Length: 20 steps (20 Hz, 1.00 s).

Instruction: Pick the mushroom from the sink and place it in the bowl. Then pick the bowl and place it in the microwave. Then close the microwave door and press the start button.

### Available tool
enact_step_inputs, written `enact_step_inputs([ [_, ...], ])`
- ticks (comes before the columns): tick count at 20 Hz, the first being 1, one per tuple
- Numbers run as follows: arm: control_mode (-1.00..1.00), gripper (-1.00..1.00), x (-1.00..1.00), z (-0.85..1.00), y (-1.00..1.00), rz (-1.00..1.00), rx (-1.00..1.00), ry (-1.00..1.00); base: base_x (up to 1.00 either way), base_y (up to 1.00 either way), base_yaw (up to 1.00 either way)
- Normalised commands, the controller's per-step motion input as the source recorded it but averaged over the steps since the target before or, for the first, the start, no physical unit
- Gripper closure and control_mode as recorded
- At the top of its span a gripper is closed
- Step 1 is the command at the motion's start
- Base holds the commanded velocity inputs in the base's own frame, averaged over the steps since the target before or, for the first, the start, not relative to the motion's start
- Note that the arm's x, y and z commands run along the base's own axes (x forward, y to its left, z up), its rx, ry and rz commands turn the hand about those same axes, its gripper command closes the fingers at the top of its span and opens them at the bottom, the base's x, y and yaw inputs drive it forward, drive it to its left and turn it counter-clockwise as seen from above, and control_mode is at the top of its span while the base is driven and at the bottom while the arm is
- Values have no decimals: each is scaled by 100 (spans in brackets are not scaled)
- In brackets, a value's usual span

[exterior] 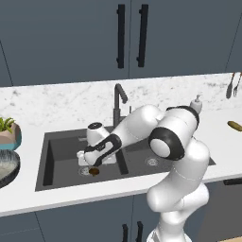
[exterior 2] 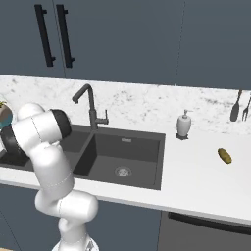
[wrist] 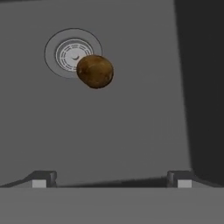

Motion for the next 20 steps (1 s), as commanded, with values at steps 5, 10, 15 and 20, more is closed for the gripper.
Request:
enact_step_inputs([
  [5,-100,-100,18,-13,1,-5,0,0,0,0,0],
  [10,-100,-100,16,-13,0,-1,0,3,0,0,0],
  [15,-100,-100,16,-28,0,0,0,3,0,0,0],
  [20,-100,-100,18,-33,0,0,0,1,0,0,0],
])
